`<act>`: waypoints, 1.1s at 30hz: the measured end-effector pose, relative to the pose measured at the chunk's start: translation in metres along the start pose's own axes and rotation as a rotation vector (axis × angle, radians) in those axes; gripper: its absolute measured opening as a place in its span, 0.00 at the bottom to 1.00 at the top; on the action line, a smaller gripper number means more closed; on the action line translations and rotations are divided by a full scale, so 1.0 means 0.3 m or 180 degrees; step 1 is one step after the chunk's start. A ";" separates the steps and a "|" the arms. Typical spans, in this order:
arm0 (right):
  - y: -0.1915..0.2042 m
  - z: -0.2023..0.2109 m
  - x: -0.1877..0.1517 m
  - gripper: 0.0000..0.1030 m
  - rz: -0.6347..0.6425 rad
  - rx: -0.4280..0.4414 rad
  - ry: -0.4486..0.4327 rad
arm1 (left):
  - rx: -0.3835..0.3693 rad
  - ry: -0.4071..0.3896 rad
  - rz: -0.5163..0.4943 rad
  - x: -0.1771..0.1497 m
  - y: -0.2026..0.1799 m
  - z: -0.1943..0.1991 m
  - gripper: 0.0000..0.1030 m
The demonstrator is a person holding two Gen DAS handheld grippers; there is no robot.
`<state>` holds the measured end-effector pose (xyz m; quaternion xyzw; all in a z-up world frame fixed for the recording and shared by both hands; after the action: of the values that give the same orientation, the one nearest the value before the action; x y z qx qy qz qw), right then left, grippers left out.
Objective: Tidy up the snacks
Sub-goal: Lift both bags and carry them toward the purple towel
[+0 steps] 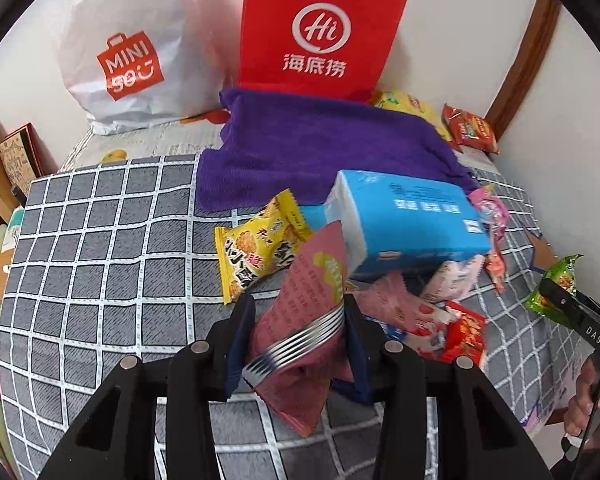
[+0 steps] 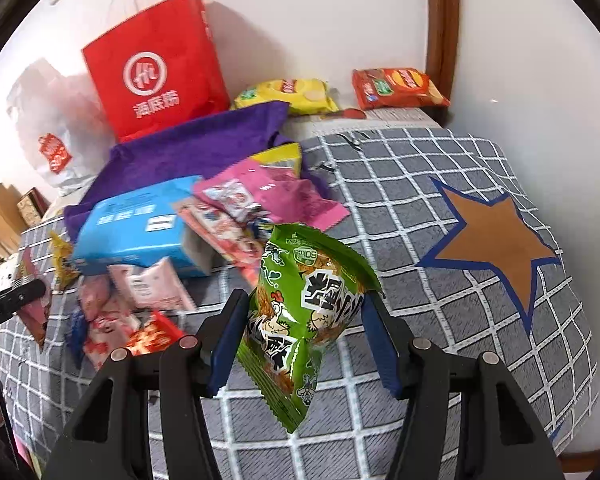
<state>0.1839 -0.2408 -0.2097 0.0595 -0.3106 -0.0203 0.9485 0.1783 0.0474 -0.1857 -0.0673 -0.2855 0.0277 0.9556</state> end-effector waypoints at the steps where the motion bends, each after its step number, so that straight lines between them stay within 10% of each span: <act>1: 0.015 0.013 0.000 0.56 0.0027 0.0016 -0.0017 | -0.0009 -0.0017 -0.0008 0.002 -0.008 0.014 0.40; 33: 0.259 0.255 0.218 0.56 0.0431 0.0456 -0.0488 | -0.0318 -0.0394 -0.0273 0.238 -0.265 0.261 0.40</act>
<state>0.1915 -0.1764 -0.1004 0.1043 -0.3861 0.0615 0.9145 0.1961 -0.0159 -0.0707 -0.1008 -0.3476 -0.0234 0.9319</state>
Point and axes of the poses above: each gripper's, at about its wrist camera, not at the fingertips, and z roughly against the way its jaws point, y to its left, x to its top, the point moved 10 cm from there along -z, roughly the way its jaws point
